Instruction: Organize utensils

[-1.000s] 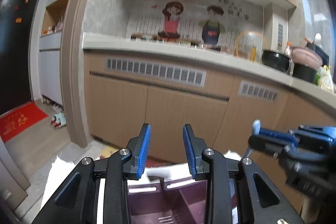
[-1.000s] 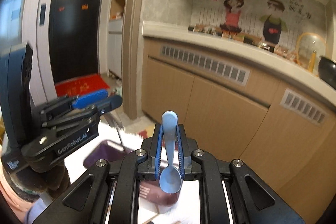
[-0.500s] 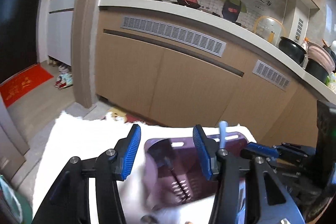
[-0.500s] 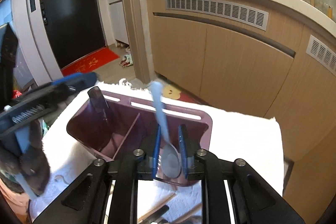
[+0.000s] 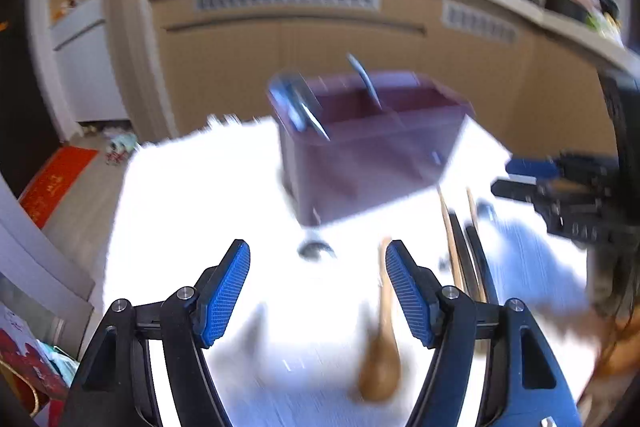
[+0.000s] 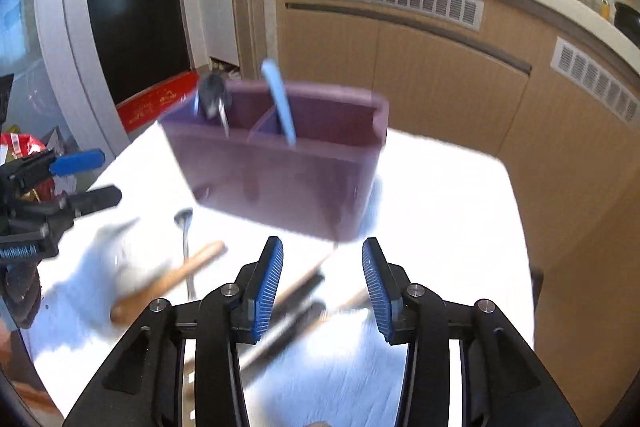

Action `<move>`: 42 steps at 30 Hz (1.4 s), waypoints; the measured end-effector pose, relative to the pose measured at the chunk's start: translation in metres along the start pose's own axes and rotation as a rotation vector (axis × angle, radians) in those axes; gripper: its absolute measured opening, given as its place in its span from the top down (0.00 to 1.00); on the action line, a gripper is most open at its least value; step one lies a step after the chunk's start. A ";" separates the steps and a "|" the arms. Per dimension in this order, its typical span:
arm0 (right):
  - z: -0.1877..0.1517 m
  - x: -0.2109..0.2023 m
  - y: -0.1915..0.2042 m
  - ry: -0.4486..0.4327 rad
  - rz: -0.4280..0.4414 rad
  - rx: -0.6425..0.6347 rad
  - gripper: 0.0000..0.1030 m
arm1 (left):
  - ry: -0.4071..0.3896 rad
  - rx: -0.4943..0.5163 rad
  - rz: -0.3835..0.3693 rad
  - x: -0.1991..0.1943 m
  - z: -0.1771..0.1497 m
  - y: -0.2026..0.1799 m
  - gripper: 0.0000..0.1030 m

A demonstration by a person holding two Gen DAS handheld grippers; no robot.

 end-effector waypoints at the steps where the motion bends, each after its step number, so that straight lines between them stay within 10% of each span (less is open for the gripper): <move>1: -0.010 0.000 0.001 0.012 0.001 0.006 0.59 | 0.019 0.013 -0.010 0.002 -0.006 -0.005 0.35; 13: -0.051 0.001 0.056 0.119 0.167 -0.026 0.59 | 0.122 0.015 -0.069 0.002 -0.064 -0.019 0.35; 24: -0.057 0.032 0.140 0.296 0.377 0.020 0.58 | 0.057 -0.144 0.082 -0.025 -0.070 0.055 0.27; 42: -0.047 0.058 0.112 0.280 0.131 -0.100 0.59 | 0.071 -0.166 -0.096 -0.004 -0.056 0.045 0.27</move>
Point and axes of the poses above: each gripper's, at about its wrist camera, not at the fingertips, and x roughly the way its jaws point, y to its left, z to its top, the point moved 8 cm from there along x, roughly the way its jaws point, and after that the axes turned 4 degrees about z, right-handed, at the moved point
